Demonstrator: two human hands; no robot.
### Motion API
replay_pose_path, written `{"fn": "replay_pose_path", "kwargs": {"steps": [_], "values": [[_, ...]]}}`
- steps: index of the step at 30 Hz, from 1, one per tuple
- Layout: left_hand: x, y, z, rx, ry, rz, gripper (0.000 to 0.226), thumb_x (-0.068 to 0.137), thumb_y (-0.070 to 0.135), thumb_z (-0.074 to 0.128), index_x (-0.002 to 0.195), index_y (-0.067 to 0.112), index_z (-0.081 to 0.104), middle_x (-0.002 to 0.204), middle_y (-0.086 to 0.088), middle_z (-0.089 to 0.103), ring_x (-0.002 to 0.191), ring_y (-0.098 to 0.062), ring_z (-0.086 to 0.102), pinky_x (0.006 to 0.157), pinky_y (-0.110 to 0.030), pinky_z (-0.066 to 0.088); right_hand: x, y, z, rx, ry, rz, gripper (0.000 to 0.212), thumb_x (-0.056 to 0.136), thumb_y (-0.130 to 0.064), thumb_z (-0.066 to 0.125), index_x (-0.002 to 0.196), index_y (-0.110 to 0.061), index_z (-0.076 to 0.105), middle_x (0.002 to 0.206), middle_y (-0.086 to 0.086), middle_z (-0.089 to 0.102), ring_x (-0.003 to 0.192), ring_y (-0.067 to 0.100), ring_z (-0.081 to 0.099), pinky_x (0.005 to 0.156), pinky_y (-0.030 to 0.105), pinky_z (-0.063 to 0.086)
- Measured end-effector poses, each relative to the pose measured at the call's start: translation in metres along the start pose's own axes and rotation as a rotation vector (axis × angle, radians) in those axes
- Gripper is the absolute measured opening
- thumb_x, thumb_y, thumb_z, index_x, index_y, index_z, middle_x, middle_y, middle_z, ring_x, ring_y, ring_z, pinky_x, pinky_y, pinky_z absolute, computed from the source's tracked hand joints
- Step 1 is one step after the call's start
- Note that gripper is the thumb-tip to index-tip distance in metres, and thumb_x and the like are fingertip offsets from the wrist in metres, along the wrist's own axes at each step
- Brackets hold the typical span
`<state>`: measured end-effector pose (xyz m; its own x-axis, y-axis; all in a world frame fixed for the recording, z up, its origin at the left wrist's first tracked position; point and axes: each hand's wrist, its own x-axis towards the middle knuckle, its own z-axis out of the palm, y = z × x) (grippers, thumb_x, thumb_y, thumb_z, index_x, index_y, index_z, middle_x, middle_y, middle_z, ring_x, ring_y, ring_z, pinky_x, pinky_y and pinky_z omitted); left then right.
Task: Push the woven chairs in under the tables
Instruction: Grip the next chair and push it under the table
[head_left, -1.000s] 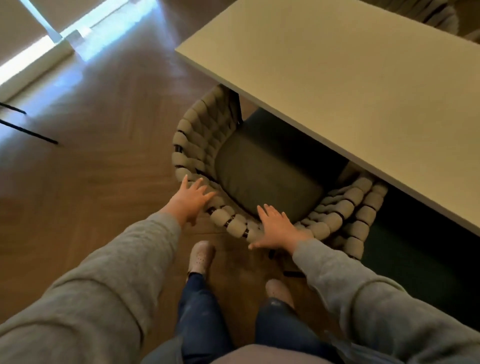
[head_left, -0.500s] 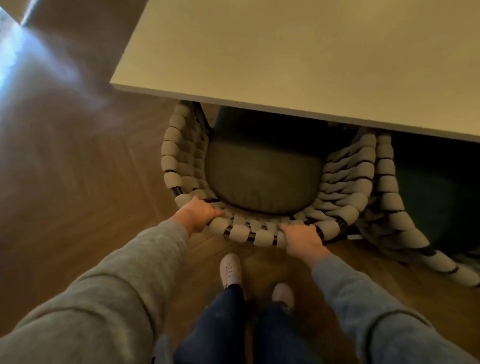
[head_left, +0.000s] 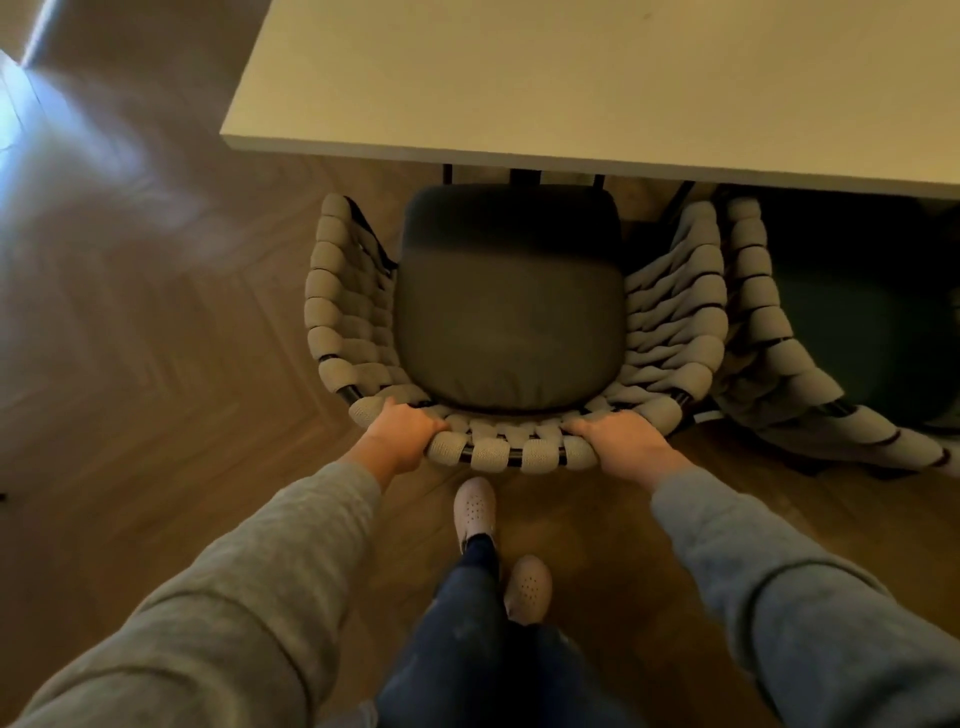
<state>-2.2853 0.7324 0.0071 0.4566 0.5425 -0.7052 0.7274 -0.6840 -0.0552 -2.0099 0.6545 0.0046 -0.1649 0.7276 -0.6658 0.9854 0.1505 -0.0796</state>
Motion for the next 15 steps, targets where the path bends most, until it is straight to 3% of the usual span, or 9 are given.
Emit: {"fn": "replay_pose_path", "kwargs": {"steps": [4,15], "values": [[-0.014,0.001,0.024,-0.011,0.009,-0.003,0.047,0.094,0.019,0.052,0.137,0.036,0.043,0.124,0.005,0.06,0.117,-0.021,0.055,0.106,-0.048,0.033,-0.017,-0.013,0.01,-0.098,-0.005,0.069,0.04,0.094,-0.022,0.054,0.133,-0.03,0.049,0.128,0.002,0.058,0.123,0.026,0.05,0.111,0.052,0.02],[-0.024,-0.041,0.03,0.005,0.001,0.002,0.05,0.095,0.02,0.052,0.14,0.038,0.04,0.126,0.007,0.059,0.12,-0.018,0.053,0.108,-0.046,0.03,-0.003,-0.056,-0.005,-0.057,0.049,0.119,0.035,0.094,-0.022,0.051,0.128,-0.031,0.055,0.124,0.001,0.059,0.12,0.025,0.052,0.112,0.055,0.015]]}}
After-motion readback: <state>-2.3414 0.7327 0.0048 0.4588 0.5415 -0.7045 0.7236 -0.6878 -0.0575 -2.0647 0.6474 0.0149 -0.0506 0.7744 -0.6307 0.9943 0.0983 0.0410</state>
